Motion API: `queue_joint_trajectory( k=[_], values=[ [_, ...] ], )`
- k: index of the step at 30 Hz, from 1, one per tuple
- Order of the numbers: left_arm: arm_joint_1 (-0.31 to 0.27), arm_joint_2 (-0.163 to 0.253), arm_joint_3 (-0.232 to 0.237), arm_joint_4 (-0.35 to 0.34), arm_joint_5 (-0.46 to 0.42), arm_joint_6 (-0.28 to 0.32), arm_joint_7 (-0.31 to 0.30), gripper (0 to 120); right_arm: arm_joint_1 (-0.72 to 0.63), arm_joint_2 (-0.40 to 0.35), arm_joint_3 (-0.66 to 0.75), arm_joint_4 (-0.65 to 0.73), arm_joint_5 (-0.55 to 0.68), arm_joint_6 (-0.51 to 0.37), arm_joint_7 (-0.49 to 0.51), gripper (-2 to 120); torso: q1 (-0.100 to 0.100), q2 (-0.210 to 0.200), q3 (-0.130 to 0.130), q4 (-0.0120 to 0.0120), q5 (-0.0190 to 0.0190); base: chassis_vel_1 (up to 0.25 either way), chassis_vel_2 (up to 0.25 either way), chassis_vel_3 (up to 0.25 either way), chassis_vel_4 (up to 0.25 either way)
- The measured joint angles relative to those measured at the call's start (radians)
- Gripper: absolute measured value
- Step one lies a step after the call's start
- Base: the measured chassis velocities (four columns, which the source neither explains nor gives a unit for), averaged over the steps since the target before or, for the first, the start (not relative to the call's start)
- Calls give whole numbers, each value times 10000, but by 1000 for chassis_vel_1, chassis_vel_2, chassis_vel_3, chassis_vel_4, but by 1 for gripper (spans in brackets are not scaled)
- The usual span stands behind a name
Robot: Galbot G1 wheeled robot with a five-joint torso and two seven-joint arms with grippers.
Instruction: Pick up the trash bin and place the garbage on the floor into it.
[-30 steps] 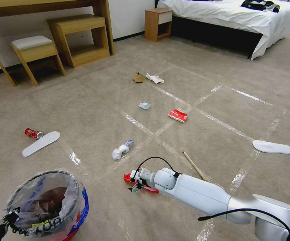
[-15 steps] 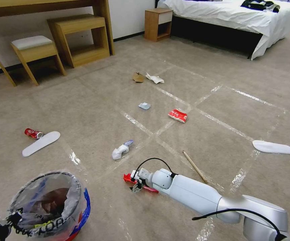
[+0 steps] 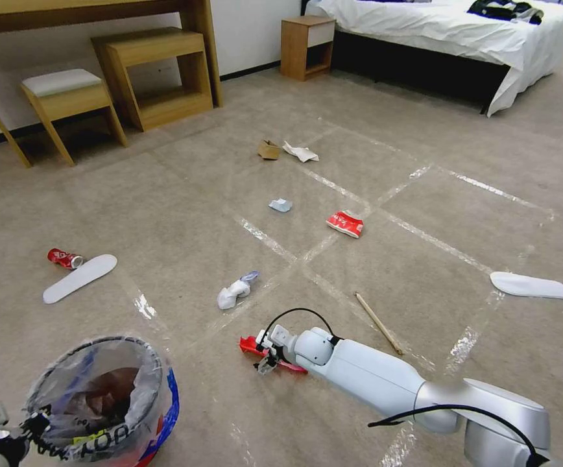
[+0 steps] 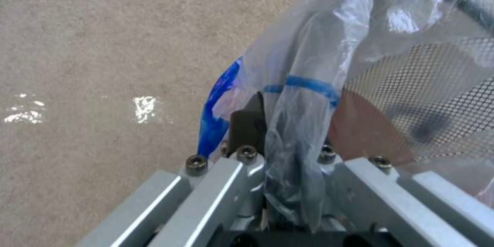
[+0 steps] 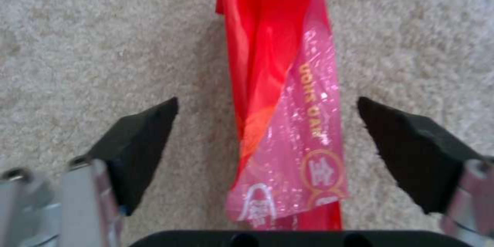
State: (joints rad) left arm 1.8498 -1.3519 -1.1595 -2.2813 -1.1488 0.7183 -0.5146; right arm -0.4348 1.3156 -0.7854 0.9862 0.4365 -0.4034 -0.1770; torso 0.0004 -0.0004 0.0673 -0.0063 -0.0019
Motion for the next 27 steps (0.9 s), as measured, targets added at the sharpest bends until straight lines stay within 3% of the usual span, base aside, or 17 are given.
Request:
queue_joint_trajectory(
  k=[9, 20, 22, 24, 25, 27],
  values=[
    [80, -15, 19, -66, 62, -19, 36, 0, -87, 202, 74, -385, 79, 28, 18, 93, 0, 0, 0, 0, 0, 0, 0, 0, 0],
    [143, -49, 135, -186, 183, -51, 86, 0, -177, 157, 118, -216, 509, -121, 205, 54, -1, 0, -1, 1, 1, 0, 0, 0, 0],
    [140, -50, 163, -188, 221, -67, 97, 0, -225, 112, 118, -138, 585, -105, 355, 42, 0, 0, 0, 4, 6, 0, 0, 0, 0],
    [140, -46, 171, -188, 236, -75, 100, 0, -231, 86, 119, -114, 602, -80, 434, 39, 0, 0, 0, 5, 4, 0, 0, 0, 0],
    [137, -37, 175, -192, 250, -82, 101, 0, -237, 48, 126, -101, 636, -64, 509, 32, 0, 0, -1, 2, -1, 0, 0, 0, 0],
    [137, -37, 175, -192, 250, -82, 101, 0, -237, 48, 126, -101, 636, -64, 509, 32, 0, 0, -1, 2, -1, 0, 0, 0, 0]
  ],
)
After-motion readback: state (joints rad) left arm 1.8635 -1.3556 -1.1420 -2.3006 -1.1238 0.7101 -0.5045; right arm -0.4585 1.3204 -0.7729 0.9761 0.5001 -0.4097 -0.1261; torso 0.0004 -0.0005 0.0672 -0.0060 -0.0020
